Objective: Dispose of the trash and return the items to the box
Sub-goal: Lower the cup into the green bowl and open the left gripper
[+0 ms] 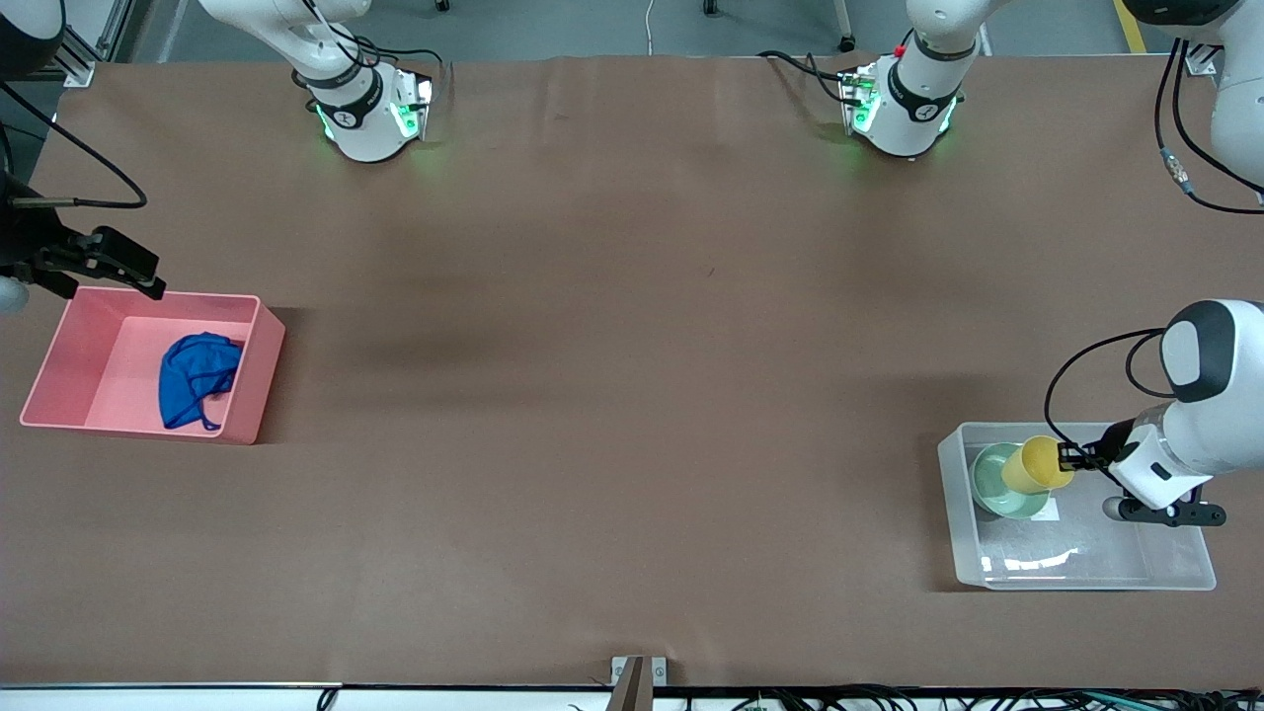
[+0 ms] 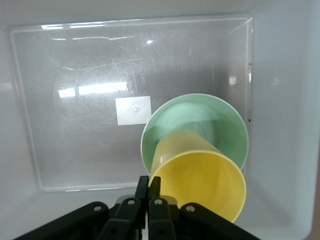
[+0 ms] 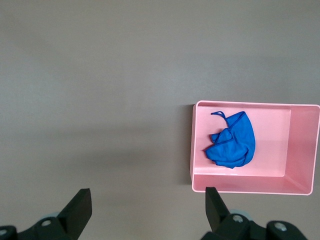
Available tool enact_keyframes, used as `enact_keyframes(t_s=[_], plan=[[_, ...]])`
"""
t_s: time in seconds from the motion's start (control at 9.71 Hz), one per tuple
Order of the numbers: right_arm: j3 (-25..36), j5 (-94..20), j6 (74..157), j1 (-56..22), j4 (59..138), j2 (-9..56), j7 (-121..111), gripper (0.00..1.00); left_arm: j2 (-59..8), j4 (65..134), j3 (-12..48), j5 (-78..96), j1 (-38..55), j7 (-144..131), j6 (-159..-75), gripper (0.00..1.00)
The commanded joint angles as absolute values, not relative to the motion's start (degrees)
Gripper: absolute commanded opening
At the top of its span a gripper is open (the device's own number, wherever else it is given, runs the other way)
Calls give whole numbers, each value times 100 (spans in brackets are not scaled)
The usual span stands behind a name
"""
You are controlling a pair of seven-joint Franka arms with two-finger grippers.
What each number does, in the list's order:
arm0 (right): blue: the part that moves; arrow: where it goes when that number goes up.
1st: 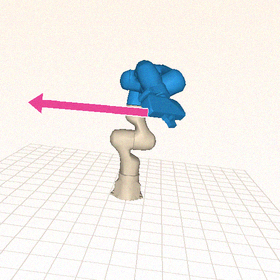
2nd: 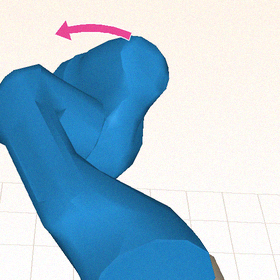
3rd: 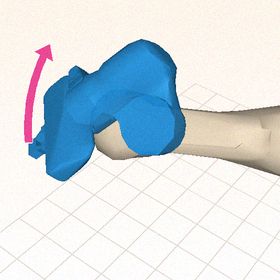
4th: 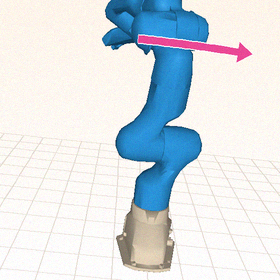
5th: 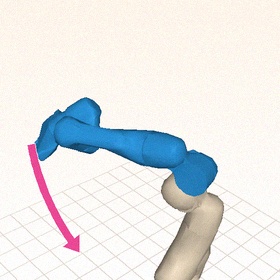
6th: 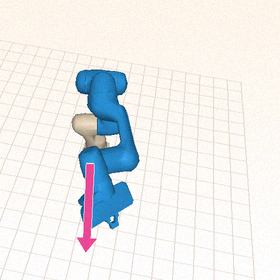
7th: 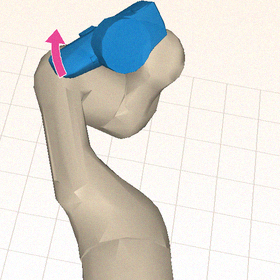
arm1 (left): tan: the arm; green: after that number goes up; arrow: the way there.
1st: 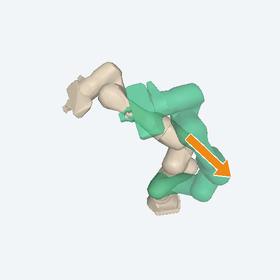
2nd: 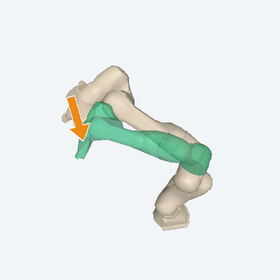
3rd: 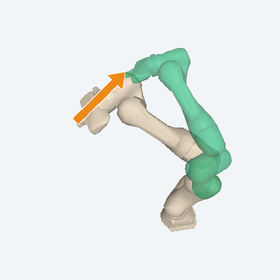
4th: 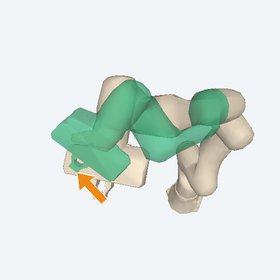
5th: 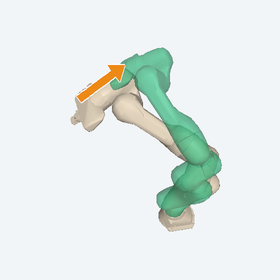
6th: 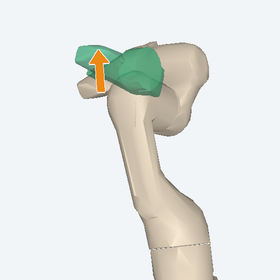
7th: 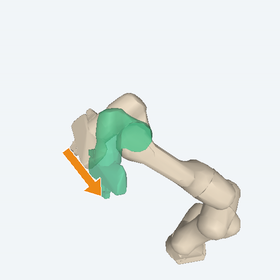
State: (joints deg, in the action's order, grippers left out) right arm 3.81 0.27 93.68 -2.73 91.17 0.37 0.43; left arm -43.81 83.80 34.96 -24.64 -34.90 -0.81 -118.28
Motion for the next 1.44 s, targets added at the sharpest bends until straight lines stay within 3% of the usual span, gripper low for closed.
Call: enact_keyframes(t_s=[0.0,0.1,0.21,0.31,0.93,1.34], plan=[[369,70,9431,-272,9211,-26,79,100,-4702,8279,3428,-2602,-3410,-96,-11979,35],[369,70,9431,-272,9211,-26,79,100,-4676,8279,3436,-2575,-3419,-131,-11979,76],[369,70,9431,-272,9211,-26,79,100,-4615,8279,3454,-2549,-3436,-132,-11971,96],[369,70,9431,-281,9228,-26,79,100,-4440,8279,3524,-2540,-3445,-141,-11884,100],[369,70,9519,-281,9299,-26,79,100,-2701,8279,4112,-1786,-3480,-658,-10040,100],[369,70,9527,-272,9299,9,79,100,-1821,8288,4561,-1468,-3489,-747,-9397,100]])
